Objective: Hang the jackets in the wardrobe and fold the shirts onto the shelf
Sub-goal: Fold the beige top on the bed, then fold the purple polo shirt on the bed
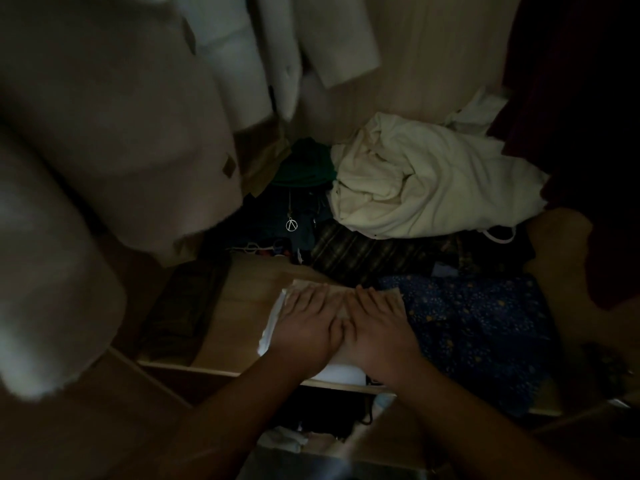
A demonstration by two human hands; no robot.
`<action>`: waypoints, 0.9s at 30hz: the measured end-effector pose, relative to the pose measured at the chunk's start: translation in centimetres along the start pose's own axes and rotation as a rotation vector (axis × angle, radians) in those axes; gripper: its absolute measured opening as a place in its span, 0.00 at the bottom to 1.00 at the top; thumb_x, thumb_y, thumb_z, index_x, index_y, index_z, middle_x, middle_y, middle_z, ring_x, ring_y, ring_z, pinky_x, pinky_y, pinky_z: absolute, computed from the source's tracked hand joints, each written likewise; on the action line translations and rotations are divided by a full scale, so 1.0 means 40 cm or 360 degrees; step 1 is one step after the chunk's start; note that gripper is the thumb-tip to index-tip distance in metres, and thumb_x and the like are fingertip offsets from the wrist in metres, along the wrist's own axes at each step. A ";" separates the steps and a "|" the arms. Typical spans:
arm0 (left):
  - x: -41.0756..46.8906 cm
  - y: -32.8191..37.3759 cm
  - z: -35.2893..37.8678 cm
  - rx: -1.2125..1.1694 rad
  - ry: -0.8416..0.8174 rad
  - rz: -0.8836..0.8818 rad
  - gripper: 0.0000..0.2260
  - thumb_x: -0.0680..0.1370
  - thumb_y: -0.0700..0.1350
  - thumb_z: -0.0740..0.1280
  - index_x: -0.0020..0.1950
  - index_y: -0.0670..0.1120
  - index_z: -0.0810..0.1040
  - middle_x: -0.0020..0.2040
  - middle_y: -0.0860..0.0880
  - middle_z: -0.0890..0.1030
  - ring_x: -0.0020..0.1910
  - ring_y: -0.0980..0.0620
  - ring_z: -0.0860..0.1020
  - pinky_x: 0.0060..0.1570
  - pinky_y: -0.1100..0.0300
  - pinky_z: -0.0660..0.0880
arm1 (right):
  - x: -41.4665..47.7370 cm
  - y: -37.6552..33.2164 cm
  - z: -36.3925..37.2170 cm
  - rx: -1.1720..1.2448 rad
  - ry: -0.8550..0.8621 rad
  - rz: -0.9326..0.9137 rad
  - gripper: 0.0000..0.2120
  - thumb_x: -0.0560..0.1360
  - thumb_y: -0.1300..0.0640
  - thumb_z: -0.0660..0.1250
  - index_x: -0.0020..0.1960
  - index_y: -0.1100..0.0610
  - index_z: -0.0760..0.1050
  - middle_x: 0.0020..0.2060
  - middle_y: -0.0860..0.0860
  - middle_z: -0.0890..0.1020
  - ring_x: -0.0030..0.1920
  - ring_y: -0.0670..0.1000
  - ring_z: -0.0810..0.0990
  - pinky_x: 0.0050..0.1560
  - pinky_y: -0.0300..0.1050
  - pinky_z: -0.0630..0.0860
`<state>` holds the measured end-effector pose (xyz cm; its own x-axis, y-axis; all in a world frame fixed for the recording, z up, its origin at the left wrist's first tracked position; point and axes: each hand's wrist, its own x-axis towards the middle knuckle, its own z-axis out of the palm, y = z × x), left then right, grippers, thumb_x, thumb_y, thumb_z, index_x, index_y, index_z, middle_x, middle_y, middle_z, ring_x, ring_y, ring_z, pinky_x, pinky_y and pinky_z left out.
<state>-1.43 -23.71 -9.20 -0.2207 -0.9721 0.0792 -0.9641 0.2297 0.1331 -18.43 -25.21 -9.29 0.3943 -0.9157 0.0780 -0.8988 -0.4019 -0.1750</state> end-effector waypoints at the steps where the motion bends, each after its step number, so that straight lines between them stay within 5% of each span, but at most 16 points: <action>1: -0.001 0.002 -0.011 0.0005 -0.0001 0.0003 0.25 0.80 0.56 0.50 0.72 0.48 0.73 0.73 0.44 0.72 0.74 0.45 0.67 0.75 0.43 0.58 | -0.001 -0.004 -0.014 0.0035 0.0013 0.0016 0.28 0.78 0.44 0.51 0.69 0.58 0.75 0.69 0.57 0.75 0.69 0.58 0.73 0.73 0.55 0.59; 6: -0.042 0.026 -0.104 -0.0034 0.0177 0.0023 0.30 0.78 0.56 0.48 0.76 0.46 0.68 0.76 0.44 0.67 0.76 0.44 0.63 0.77 0.47 0.49 | -0.042 -0.018 -0.116 0.0103 0.0122 0.0111 0.31 0.78 0.43 0.50 0.77 0.54 0.62 0.76 0.54 0.65 0.76 0.55 0.60 0.77 0.53 0.57; 10: -0.138 0.043 -0.171 -0.0006 0.0050 0.0113 0.36 0.73 0.58 0.40 0.80 0.48 0.57 0.80 0.45 0.59 0.79 0.44 0.54 0.78 0.46 0.47 | -0.172 -0.042 -0.170 0.0028 0.0271 0.0264 0.31 0.77 0.42 0.48 0.75 0.56 0.66 0.73 0.55 0.69 0.74 0.57 0.65 0.72 0.54 0.66; 16: -0.360 0.103 -0.182 -0.0341 0.0093 0.0350 0.29 0.78 0.59 0.48 0.76 0.49 0.66 0.76 0.44 0.68 0.76 0.42 0.63 0.75 0.50 0.57 | -0.463 -0.161 -0.161 -0.0009 0.0344 0.0608 0.27 0.78 0.44 0.56 0.75 0.53 0.65 0.73 0.54 0.69 0.75 0.56 0.64 0.72 0.54 0.67; 21: -0.537 0.187 -0.153 -0.0336 -0.0171 0.0637 0.28 0.78 0.60 0.49 0.78 0.53 0.60 0.76 0.50 0.65 0.75 0.48 0.62 0.74 0.51 0.61 | -0.747 -0.276 -0.159 -0.0066 0.0306 0.0963 0.29 0.74 0.42 0.53 0.71 0.54 0.67 0.66 0.54 0.75 0.69 0.58 0.71 0.64 0.55 0.74; 27: -0.741 0.360 -0.132 -0.0414 -0.0455 0.1035 0.26 0.82 0.57 0.54 0.79 0.53 0.56 0.79 0.50 0.61 0.78 0.48 0.57 0.76 0.53 0.56 | -1.093 -0.380 -0.129 -0.0019 0.0265 0.1446 0.29 0.76 0.41 0.49 0.75 0.50 0.61 0.73 0.50 0.69 0.74 0.54 0.65 0.71 0.54 0.67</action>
<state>-7.99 8.66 -4.40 -0.7970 -0.6030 -0.0330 -0.5683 0.7304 0.3788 -22.99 20.94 -4.98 -0.4954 -0.8669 0.0557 -0.8516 0.4719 -0.2283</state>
